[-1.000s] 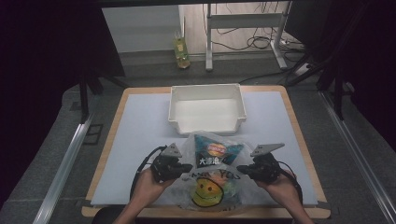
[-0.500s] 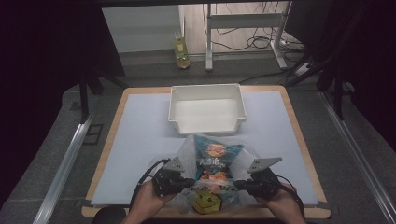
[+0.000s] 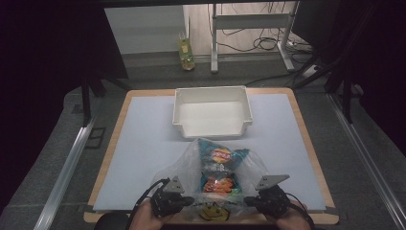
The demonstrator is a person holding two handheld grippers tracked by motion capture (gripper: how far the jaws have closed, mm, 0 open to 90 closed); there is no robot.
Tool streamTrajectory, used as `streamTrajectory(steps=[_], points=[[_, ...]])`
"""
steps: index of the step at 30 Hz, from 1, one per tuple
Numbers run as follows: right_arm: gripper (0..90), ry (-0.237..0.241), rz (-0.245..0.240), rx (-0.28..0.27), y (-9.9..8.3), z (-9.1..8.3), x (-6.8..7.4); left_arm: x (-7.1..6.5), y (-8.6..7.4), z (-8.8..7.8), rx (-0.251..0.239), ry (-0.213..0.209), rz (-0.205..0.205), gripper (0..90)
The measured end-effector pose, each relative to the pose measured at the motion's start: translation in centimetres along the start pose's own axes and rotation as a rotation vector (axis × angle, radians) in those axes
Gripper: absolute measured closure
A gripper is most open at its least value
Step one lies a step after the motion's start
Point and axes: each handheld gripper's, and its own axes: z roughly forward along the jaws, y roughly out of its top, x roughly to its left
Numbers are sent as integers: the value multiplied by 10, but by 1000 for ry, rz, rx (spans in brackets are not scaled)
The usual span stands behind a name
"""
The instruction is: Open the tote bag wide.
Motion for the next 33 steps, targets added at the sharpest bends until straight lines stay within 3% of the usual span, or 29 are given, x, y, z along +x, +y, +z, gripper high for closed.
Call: streamTrajectory(steps=[8,14,19,25,29,31,33], points=[[894,-12,21,18,-14,2,2,-3,-6,6,26,13,6,892],[896,-32,23,10,-11,4,-3,-3,-3,11,20,34,15,892],[897,-55,19,4,-4,8,-12,5,8,18,12,66,24,893],[897,-91,17,-5,8,13,-28,23,19,22,4,74,-8,893],[895,-79,36,-13,7,12,-31,22,19,12,-21,24,-22,887],[895,-73,49,-35,7,3,-29,16,25,-12,-69,3,-25,876],[894,-65,47,-71,11,-7,-26,11,36,-28,-92,18,-2,870]])
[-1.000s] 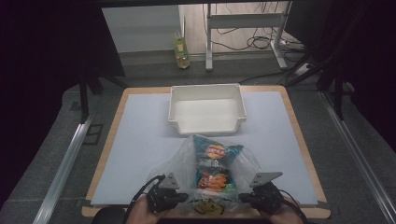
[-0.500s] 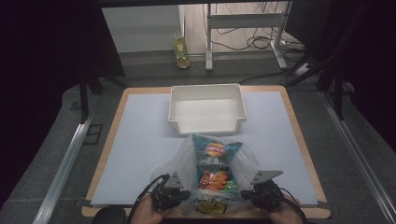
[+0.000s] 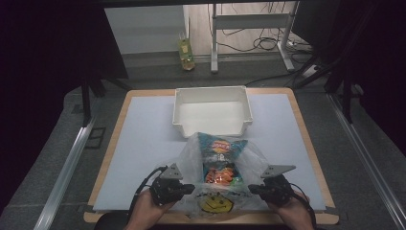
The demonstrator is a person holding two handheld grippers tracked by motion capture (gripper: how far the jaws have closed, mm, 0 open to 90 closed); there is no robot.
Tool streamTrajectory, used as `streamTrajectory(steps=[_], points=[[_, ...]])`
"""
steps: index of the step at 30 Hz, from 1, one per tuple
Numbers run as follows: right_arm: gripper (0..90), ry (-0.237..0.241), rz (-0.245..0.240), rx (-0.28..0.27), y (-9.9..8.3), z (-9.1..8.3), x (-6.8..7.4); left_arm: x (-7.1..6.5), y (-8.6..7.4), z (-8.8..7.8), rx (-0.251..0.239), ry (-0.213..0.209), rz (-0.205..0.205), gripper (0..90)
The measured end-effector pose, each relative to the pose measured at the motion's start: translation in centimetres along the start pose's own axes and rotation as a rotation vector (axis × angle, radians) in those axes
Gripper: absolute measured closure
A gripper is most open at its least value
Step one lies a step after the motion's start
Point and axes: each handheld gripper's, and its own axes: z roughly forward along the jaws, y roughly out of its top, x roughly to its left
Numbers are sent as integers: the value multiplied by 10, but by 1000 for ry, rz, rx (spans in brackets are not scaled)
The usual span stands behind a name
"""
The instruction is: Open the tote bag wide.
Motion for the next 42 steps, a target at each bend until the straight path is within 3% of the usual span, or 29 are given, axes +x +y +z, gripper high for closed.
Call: streamTrajectory(steps=[4,6,8,9,10,11,12,13,16,17,18,19,20,25,26,28,30,32,34,35,37,40,42], points=[[894,-27,-40,-40,18,-14,5,-4,33,-15,-38,41,51,867],[894,-34,-44,-49,28,-14,3,2,46,-11,-40,44,49,866],[894,-31,-34,-47,35,-9,-1,10,52,2,-37,6,18,872],[894,-32,-27,-44,37,-5,-3,13,53,11,-28,-5,5,878],[894,-27,-21,-42,38,-1,-5,13,52,20,-19,12,-8,883],[894,-23,-15,-44,39,2,-6,13,52,20,-19,12,-8,890],[894,-24,-11,-41,39,5,-6,16,49,31,9,57,-12,891],[894,-29,-7,-38,39,8,-6,17,47,35,15,52,-31,892],[894,-22,1,-20,37,16,-6,18,40,45,88,103,-22,892],[894,-25,2,-11,36,18,-6,18,40,45,88,103,-22,892],[894,-23,6,-4,34,20,-7,22,34,51,133,118,-28,892],[894,-20,11,0,33,22,-8,22,34,51,133,118,-28,892],[894,-16,16,7,31,23,-9,29,28,57,172,124,-53,892],[894,-11,21,21,26,24,-8,42,17,61,219,155,-92,892],[894,-10,19,19,26,23,-8,47,15,54,201,166,-110,892],[894,-11,21,14,26,22,-9,47,18,43,126,128,-119,892],[893,-10,23,9,27,20,-9,41,27,33,69,111,-99,892],[894,-11,18,4,29,18,-8,33,38,29,-1,60,-75,892],[894,-11,16,-1,30,17,-8,26,48,32,-23,12,-62,892],[894,-13,13,-3,30,17,-8,24,51,36,-8,2,-59,892],[894,-14,13,-5,30,16,-8,22,51,47,53,45,-57,892],[894,-13,16,-6,28,16,-8,26,42,56,104,59,-91,892],[894,-7,18,-1,26,16,-8,28,36,59,150,88,-91,893]])
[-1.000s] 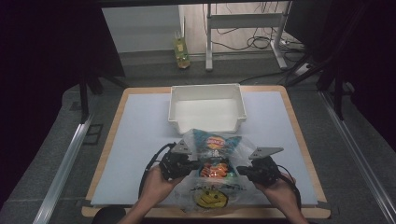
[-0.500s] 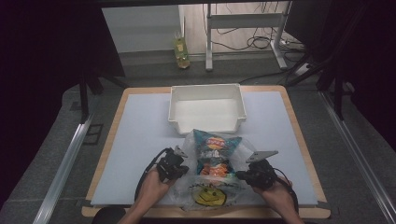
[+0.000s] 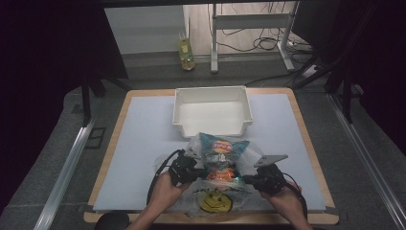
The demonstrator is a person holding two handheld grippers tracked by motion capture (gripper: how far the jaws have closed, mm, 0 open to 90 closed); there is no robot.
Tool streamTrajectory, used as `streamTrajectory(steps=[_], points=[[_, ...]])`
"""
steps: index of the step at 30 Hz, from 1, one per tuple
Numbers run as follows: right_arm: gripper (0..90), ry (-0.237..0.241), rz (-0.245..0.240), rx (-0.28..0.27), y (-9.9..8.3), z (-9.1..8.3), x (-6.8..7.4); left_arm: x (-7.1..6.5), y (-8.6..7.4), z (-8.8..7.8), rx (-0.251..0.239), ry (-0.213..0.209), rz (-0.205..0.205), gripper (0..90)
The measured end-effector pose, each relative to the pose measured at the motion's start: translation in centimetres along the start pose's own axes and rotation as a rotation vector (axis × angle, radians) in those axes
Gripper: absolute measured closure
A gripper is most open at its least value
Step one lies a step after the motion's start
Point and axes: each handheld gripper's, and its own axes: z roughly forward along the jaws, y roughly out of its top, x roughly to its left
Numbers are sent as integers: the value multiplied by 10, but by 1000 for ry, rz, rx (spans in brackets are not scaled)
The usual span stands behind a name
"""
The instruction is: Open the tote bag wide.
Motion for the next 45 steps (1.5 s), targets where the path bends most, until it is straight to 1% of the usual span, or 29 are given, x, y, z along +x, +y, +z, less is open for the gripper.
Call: streamTrajectory(steps=[2,3,4,6,7,8,10,12,13,14,15,16,17,18,19,20,21,22,25,26,28,30,32,33,36,39,41,42,45], points=[[894,0,1,9,-2,1,0,2,-5,4,42,26,3,893],[894,0,2,14,-2,2,0,2,-5,4,42,26,3,893],[894,1,0,18,-3,2,0,3,-9,7,81,61,18,892],[894,-4,1,28,-4,3,0,5,-13,10,106,84,21,893],[894,-9,0,39,-5,3,0,5,-15,8,99,83,16,893],[894,-13,-3,51,-7,4,0,5,-16,7,105,95,18,893],[894,-18,-2,74,-12,5,0,4,-20,3,118,143,37,893],[895,-28,-3,94,-17,5,0,5,-25,0,118,161,36,893],[895,-28,-3,94,-17,5,0,5,-25,0,118,161,36,892],[895,-30,2,101,-22,3,-1,5,-29,-5,100,142,27,891],[894,-29,6,103,-24,2,-1,4,-30,-9,74,114,27,888],[894,-32,5,103,-25,0,0,1,-29,-14,44,98,29,879],[894,-34,4,93,-24,-3,0,-2,-28,-18,20,81,34,874],[894,-25,8,74,-22,-5,0,-5,-27,-22,1,53,38,867],[894,-25,8,74,-22,-5,0,-5,-27,-22,1,53,38,863],[894,-8,14,48,-20,-8,0,-10,-25,-26,-14,18,48,863],[894,22,20,22,-16,-10,0,-14,-25,-28,-17,2,54,863],[894,44,20,11,-13,-12,0,-17,-26,-29,-14,-9,63,863],[894,77,8,20,-12,-15,6,-26,-32,-31,-13,-30,78,864],[894,76,-6,33,-15,-16,11,-32,-37,-32,-13,-34,88,864],[894,72,-20,52,-20,-17,17,-37,-43,-32,-8,-30,98,864],[894,51,-39,69,-26,-18,22,-42,-49,-30,4,-11,108,865],[894,43,-47,83,-31,-18,25,-44,-55,-27,16,-7,115,869],[894,36,-49,88,-34,-18,26,-45,-57,-26,18,2,116,870],[894,17,-61,106,-39,-18,29,-44,-62,-25,25,20,115,877],[894,-12,-74,133,-44,-16,31,-42,-66,-23,36,23,107,881],[895,-12,-73,137,-46,-16,31,-42,-68,-22,39,25,105,882],[895,-27,-71,142,-50,-17,30,-41,-71,-21,48,31,103,883],[896,-54,-65,142,-54,-22,28,-40,-75,-19,58,42,101,892]])
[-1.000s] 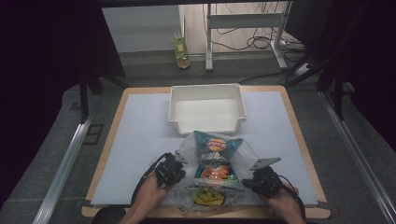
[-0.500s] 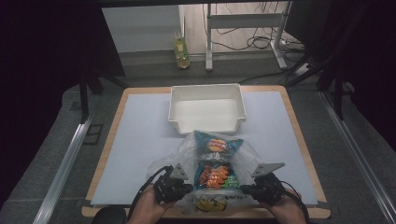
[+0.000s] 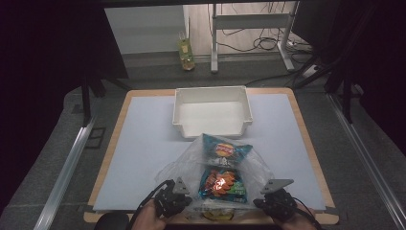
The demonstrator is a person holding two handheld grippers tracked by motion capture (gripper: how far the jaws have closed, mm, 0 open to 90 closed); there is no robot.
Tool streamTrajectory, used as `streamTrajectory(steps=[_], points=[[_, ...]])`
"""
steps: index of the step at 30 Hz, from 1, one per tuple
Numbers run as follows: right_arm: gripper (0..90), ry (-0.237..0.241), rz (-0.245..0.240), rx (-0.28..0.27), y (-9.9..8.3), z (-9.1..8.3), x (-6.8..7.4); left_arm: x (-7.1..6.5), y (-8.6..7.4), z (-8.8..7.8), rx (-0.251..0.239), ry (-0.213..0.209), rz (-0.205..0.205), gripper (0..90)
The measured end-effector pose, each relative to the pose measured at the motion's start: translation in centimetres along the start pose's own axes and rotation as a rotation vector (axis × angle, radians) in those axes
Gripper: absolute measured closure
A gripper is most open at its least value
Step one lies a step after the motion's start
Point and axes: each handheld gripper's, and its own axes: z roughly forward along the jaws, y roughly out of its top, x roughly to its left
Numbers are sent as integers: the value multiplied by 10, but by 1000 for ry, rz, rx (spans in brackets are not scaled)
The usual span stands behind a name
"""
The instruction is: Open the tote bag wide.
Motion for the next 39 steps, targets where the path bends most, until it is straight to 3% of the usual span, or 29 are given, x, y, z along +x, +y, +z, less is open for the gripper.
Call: streamTrajectory(steps=[6,8,12,16,18,19,22,24,25,28,30,34,39], points=[[896,-20,16,5,-6,-6,-5,3,-3,-1,-15,-11,-18,892],[895,-30,21,-2,-7,-9,-4,2,-2,-8,-32,-37,-27,891],[894,26,45,-93,0,-21,-3,-1,6,-29,-101,-73,-28,876],[894,64,31,-147,14,-28,1,-9,27,-43,-155,-91,11,863],[894,72,25,-159,19,-29,3,-11,33,-43,-170,-91,24,865],[893,80,0,-179,28,-27,8,-14,44,-39,-186,-101,51,865],[894,103,-35,-182,40,-16,13,-20,53,-23,-200,-132,64,871],[893,119,-54,-156,41,-6,17,-22,54,-16,-193,-140,69,876],[894,127,-58,-144,40,-1,19,-25,52,-5,-166,-143,78,879],[894,145,-58,-83,32,12,21,-28,47,9,-102,-141,96,882],[894,128,-68,-55,27,16,21,-29,43,15,-62,-118,100,886],[895,88,-61,-26,18,15,16,-25,37,18,-27,-105,83,892],[895,65,-24,-21,11,12,8,-15,23,13,-1,-35,39,893]])
